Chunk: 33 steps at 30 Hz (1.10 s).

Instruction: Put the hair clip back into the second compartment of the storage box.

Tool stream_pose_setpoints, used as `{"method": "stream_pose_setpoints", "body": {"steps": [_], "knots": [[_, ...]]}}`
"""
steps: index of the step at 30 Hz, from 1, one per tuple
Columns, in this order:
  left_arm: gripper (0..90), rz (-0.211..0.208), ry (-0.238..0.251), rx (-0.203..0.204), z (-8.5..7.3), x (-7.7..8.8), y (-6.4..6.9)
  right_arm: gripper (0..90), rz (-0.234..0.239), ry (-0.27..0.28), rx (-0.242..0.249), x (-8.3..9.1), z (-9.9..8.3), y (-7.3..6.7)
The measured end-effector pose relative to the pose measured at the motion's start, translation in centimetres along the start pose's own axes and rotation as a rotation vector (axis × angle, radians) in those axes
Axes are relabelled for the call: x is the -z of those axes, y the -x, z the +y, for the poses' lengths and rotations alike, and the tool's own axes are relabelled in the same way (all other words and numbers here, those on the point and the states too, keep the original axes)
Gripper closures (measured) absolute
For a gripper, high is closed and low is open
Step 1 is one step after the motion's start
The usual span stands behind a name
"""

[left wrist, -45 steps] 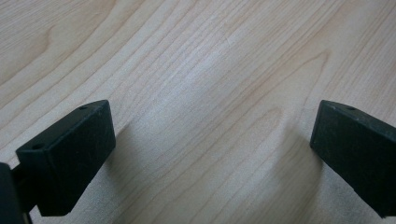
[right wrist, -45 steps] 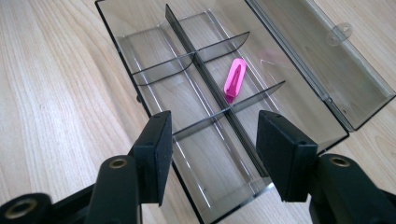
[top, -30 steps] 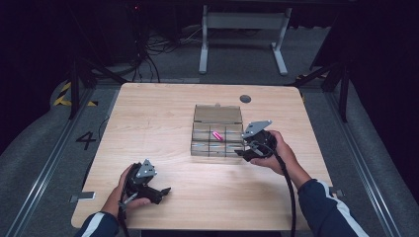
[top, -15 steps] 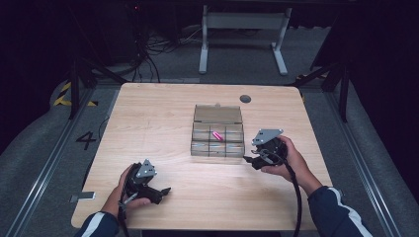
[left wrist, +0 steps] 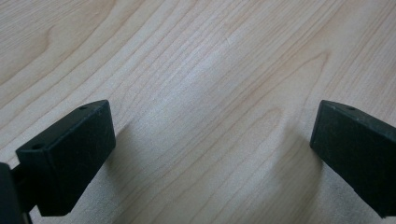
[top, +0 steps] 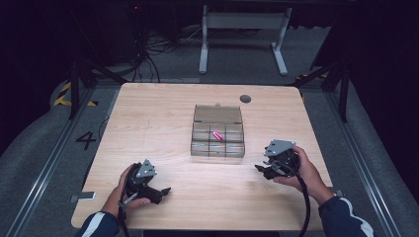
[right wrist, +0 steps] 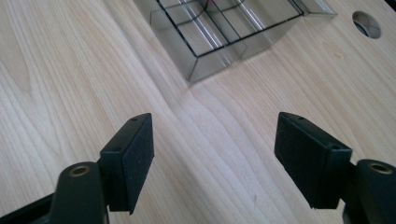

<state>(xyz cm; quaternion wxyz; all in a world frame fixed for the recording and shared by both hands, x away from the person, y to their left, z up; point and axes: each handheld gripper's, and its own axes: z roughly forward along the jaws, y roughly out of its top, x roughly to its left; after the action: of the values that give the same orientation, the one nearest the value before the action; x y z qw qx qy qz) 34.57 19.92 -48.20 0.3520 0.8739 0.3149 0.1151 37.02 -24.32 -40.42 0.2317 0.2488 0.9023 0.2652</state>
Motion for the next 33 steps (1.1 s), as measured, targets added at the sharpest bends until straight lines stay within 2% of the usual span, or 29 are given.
{"method": "stream_pose_setpoints", "body": {"steps": [5, 9, 14, 22, 26, 33], "knots": [[0.6, 0.0, 0.0, 0.0, 0.0, 0.0, 0.0, 28.9, -0.015, 0.006, 0.007, 0.5, -1.5, -0.3], [0.6, 0.0, 0.0, 0.0, 0.0, 0.0, 0.0, 28.6, -0.02, 0.014, -0.017, 0.8, -3.2, -0.4], [0.6, 0.001, 0.0, 0.001, 0.0, 0.0, 0.0, 27.3, -0.013, 0.022, -0.024, 0.9, -4.5, -0.5], [0.6, 0.003, -0.001, 0.001, 0.0, 0.0, 0.0, 26.9, -0.014, 0.021, -0.049, 1.0, -7.7, -0.6], [0.6, 0.003, -0.001, 0.001, 0.0, 0.0, 0.0, 26.7, -0.007, 0.028, -0.09, 1.0, -9.5, -0.5], [0.5, 0.0, 0.001, 0.0, 0.0, 0.0, 0.0, 23.6, 0.035, 0.135, -0.244, 1.5, -12.5, 0.1]]}}
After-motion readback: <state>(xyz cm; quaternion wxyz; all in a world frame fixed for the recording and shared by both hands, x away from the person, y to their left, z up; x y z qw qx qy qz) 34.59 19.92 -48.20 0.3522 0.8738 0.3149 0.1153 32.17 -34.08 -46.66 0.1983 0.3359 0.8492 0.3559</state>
